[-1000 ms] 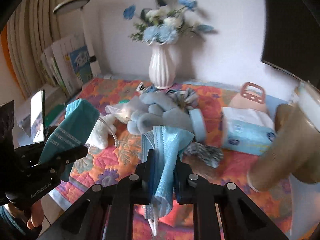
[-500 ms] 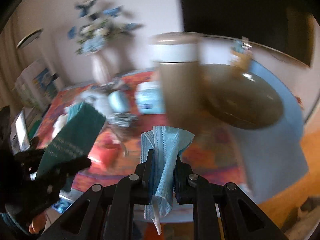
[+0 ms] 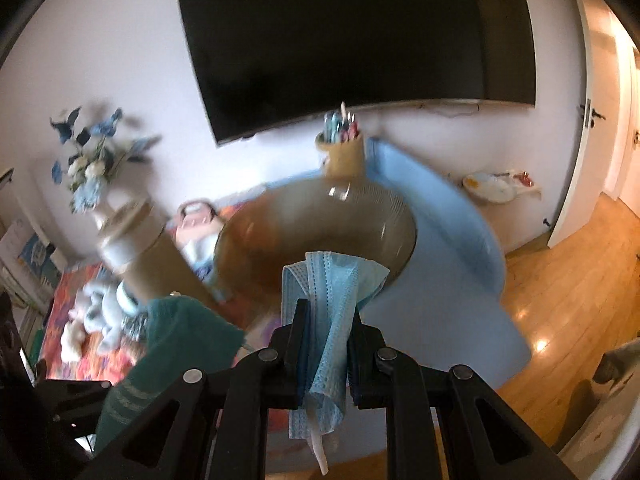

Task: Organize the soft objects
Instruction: 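Carry the bag and mask to the woven tray and open both grippers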

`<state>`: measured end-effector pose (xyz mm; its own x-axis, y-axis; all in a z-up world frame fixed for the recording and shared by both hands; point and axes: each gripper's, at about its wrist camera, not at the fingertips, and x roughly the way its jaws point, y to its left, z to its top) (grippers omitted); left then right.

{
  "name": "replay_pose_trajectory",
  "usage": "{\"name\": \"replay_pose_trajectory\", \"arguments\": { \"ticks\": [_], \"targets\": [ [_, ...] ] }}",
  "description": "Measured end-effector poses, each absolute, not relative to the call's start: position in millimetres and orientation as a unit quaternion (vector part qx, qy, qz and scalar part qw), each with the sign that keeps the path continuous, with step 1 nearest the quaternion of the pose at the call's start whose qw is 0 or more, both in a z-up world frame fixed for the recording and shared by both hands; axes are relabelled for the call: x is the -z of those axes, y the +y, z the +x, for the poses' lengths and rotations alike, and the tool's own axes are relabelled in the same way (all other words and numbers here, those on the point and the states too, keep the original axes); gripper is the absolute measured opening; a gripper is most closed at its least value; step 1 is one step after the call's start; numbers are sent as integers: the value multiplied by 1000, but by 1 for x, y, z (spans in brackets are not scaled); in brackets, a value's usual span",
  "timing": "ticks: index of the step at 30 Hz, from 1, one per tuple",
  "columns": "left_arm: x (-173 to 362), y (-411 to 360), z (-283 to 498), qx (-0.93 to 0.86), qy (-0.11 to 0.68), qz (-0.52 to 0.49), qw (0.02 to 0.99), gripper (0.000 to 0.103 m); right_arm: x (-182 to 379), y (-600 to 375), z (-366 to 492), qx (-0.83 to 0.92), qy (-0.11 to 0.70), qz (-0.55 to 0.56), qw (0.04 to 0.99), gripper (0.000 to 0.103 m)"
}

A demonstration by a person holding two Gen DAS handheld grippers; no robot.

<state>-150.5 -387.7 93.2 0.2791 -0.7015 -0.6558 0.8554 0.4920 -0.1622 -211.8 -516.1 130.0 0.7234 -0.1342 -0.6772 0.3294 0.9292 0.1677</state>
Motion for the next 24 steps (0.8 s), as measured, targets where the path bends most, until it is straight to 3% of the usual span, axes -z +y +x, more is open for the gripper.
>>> {"name": "replay_pose_trajectory", "arguments": {
  "ticks": [6, 12, 21, 22, 24],
  "targets": [
    [-109, -442, -133, 408, 326, 146, 840, 9, -136, -555, -167, 103, 306, 158, 933, 15],
    [-108, -481, -100, 337, 304, 159, 877, 9, -114, -590, -119, 87, 323, 188, 923, 15],
    [-85, -492, -43, 302, 343, 140, 878, 10, -91, -605, -68, 84, 367, 189, 907, 16],
    [-81, -494, -36, 295, 350, 139, 878, 12, -86, -606, -60, 82, 377, 190, 903, 18],
    [-77, -495, -31, 288, 367, 140, 873, 32, -78, -606, -48, 77, 397, 194, 894, 24]
  ]
}}
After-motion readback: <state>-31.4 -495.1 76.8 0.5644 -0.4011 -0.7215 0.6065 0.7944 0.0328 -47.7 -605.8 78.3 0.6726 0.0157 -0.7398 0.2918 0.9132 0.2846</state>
